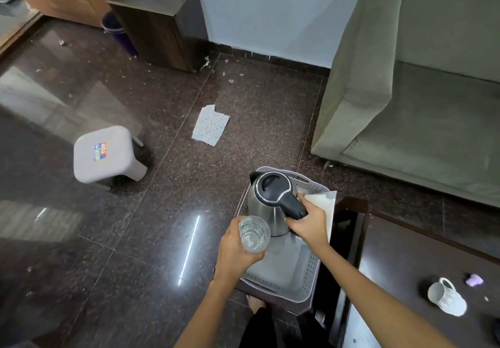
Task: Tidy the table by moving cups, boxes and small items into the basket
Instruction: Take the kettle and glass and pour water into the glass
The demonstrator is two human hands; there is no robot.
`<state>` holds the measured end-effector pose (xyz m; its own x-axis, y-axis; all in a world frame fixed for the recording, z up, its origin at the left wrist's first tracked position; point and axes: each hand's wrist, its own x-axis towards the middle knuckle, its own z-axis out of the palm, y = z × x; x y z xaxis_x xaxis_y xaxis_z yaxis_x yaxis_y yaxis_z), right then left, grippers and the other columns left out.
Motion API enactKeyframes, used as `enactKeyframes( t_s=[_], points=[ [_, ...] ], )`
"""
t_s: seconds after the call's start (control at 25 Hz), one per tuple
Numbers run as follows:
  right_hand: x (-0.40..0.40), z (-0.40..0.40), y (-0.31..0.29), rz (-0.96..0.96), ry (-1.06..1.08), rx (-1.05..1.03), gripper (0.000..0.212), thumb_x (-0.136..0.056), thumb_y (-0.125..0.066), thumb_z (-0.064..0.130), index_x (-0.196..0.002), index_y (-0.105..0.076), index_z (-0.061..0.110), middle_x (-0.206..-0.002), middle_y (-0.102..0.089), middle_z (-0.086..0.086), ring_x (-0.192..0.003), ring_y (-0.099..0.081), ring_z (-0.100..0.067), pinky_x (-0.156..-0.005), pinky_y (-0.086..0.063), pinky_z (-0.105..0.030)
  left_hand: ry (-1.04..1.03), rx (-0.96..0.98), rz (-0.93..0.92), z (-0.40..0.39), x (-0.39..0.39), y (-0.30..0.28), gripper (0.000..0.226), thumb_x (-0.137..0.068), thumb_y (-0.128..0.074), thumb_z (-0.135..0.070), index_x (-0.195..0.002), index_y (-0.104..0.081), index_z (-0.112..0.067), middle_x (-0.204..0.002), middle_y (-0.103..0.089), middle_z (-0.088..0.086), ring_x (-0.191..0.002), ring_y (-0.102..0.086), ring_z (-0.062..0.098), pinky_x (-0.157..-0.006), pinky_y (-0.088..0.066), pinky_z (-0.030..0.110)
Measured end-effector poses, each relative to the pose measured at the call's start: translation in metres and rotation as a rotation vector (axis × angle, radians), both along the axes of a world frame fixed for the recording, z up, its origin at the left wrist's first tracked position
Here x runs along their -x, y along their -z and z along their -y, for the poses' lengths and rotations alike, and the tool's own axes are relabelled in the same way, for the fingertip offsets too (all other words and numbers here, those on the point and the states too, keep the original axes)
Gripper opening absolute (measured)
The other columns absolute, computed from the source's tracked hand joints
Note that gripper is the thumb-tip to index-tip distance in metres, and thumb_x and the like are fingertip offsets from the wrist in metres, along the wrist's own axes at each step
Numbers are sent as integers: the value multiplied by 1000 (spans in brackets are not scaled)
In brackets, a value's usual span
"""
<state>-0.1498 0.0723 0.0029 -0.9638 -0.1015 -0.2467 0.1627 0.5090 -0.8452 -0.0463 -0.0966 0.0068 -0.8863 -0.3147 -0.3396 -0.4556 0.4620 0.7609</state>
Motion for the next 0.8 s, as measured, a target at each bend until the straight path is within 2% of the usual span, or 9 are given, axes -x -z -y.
enactKeyframes(
  t_s=[0.12,0.2,0.32,0.48,0.56,0.72,0.8],
  points=[
    [5,8,-8,0,-3,-17,34,-61,-71,20,-94,-65,28,-60,-65,-5,-57,-60,-14,-61,-52,-32,-8,-4,3,2,-3,-1,81,-43,-84,-33,-114,-46,-31,-103,-63,-14,-92,-61,8,-78,-51,24],
    [4,8,-9,1,12,-26,39,-61,-71,19,-100,-67,23,-60,-65,-4,-58,-60,-18,-62,-53,-35,-9,-19,7,3,-5,-3,80,-43,-84,-31,-114,-45,-32,-103,-63,-14,-92,-61,6,-77,-50,20],
    [-2,4,-17,3,36,-19,48,-62,-73,12,-109,-67,19,-63,-66,1,-59,-58,-9,-64,-52,-27,-6,-27,10,4,-9,-5,79,-44,-85,-30,-113,-45,-34,-102,-62,-16,-93,-60,3,-74,-47,14],
    [-13,-7,-35,-23,86,27,51,-62,-73,4,-111,-68,18,-74,-72,-7,-66,-62,-11,-67,-53,-27,-5,-21,7,5,-15,-7,80,-43,-85,-32,-112,-45,-33,-100,-63,-15,-91,-62,5,-75,-51,21],
    [-23,-17,-45,-49,100,48,55,-61,-74,3,-112,-68,22,-76,-73,-7,-67,-61,-7,-68,-52,-24,7,-17,-4,1,-18,-11,80,-42,-86,-31,-112,-45,-33,-101,-64,-13,-91,-62,7,-76,-52,23],
    [-44,-41,-63,-61,138,69,61,-58,-73,5,-117,-66,21,-72,-71,-5,-61,-55,1,-63,-49,-17,39,-4,-42,-9,-25,-17,81,-42,-87,-31,-109,-43,-38,-101,-63,-14,-91,-61,8,-75,-47,13],
    [-54,-59,-76,-72,175,99,63,-58,-74,2,-118,-66,19,-71,-70,-6,-61,-54,1,-63,-48,-14,46,6,-53,-20,-31,-20,83,-41,-87,-34,-110,-43,-38,-103,-63,-13,-93,-62,9,-77,-48,16]
  ],
)
